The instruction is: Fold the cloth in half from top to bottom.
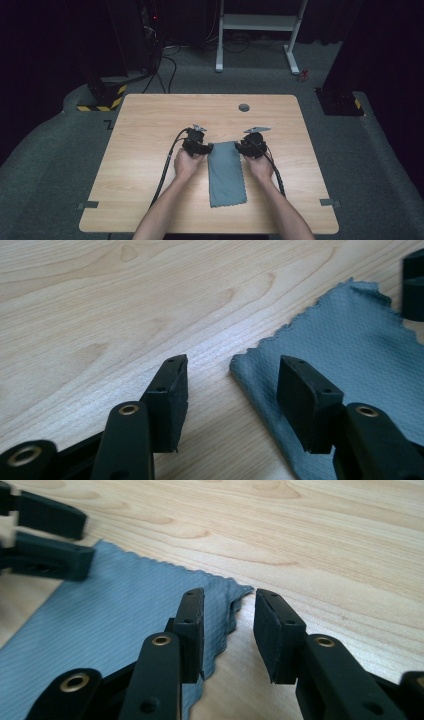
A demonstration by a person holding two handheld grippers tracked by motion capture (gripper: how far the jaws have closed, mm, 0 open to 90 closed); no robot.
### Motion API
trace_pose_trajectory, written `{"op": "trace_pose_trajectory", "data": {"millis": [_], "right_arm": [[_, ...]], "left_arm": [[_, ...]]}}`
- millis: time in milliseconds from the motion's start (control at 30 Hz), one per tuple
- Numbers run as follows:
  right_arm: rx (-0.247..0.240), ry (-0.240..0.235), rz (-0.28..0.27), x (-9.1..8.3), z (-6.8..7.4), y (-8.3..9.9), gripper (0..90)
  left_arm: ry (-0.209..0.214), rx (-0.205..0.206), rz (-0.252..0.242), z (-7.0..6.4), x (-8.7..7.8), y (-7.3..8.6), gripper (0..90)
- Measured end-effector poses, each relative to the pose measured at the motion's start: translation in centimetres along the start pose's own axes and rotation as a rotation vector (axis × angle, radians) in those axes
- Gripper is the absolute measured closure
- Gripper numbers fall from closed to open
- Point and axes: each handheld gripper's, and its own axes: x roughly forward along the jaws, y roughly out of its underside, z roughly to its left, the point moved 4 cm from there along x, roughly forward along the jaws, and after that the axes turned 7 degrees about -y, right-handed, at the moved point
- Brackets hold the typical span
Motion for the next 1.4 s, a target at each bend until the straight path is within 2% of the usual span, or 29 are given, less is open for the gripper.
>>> {"op": "trace_pose_trajectory", "data": {"millis": [67, 233, 267, 400, 567, 633, 667, 733, 767, 800, 900, 1000, 1167, 1200, 1267, 1400], "right_arm": [[0.006, 0.006, 0.019, 0.6, -0.2, -0.1, 65.2], [0.001, 0.022, 0.009, 1.5, -0.1, -0.7, 65.3], [0.009, 0.027, 0.021, 1.7, 0.0, -0.6, 65.9], [-0.021, 0.049, 0.014, 1.8, 0.0, -0.7, 69.1], [-0.073, 0.038, 0.034, 1.9, 0.7, -0.6, 78.5], [-0.072, 0.022, 0.037, 2.0, 0.8, -0.6, 83.0], [-0.073, 0.009, 0.038, 2.0, 0.7, -0.6, 85.6], [-0.048, -0.012, 0.042, 2.0, 0.7, -0.7, 87.9], [-0.048, -0.012, 0.042, 2.0, 0.7, -0.7, 87.9], [-0.067, -0.011, 0.061, 2.0, 0.7, -0.8, 88.8], [-0.096, -0.003, 0.068, 2.0, 0.8, -0.9, 89.3], [-0.070, -0.020, 0.055, 1.9, 0.7, -0.8, 89.4], [-0.076, -0.035, 0.027, 1.1, 0.7, -1.0, 89.6], [-0.090, -0.035, 0.022, 0.8, 0.8, -1.1, 89.6], [-0.099, -0.034, 0.018, 0.4, 0.9, -1.3, 89.7], [-0.096, -0.045, -0.001, -0.4, 0.9, -2.0, 89.7]], "left_arm": [[-0.001, 0.001, -0.002, 0.0, 0.0, 0.0, 47.5], [-0.007, 0.008, -0.003, -0.2, 0.0, 0.0, 51.5], [-0.012, 0.018, -0.005, -0.3, 0.0, 0.0, 52.3], [-0.016, 0.042, -0.008, -0.7, 0.2, -0.1, 57.2], [-0.023, 0.079, 0.002, -1.5, 0.3, -0.3, 65.3], [-0.010, 0.072, 0.001, -1.5, 0.3, -0.3, 70.4], [0.003, 0.056, 0.005, -1.5, 0.3, -0.3, 73.9], [0.020, 0.054, 0.011, -1.4, 0.3, -0.4, 81.4], [0.020, 0.054, 0.011, -1.4, 0.3, -0.4, 84.8], [0.038, 0.058, 0.022, -1.5, 0.4, -0.5, 87.5], [0.053, 0.059, 0.028, -1.4, 0.4, -0.6, 88.5], [0.074, 0.061, 0.024, -1.0, 0.3, -0.6, 88.9], [0.098, 0.051, -0.026, -0.9, -0.6, -1.2, 89.1], [0.100, 0.047, -0.035, -0.9, -0.7, -1.4, 89.1], [0.111, 0.036, -0.040, -0.8, -0.9, -1.6, 89.1], [0.116, 0.039, -0.040, -0.5, -1.1, -2.3, 89.1]]}}
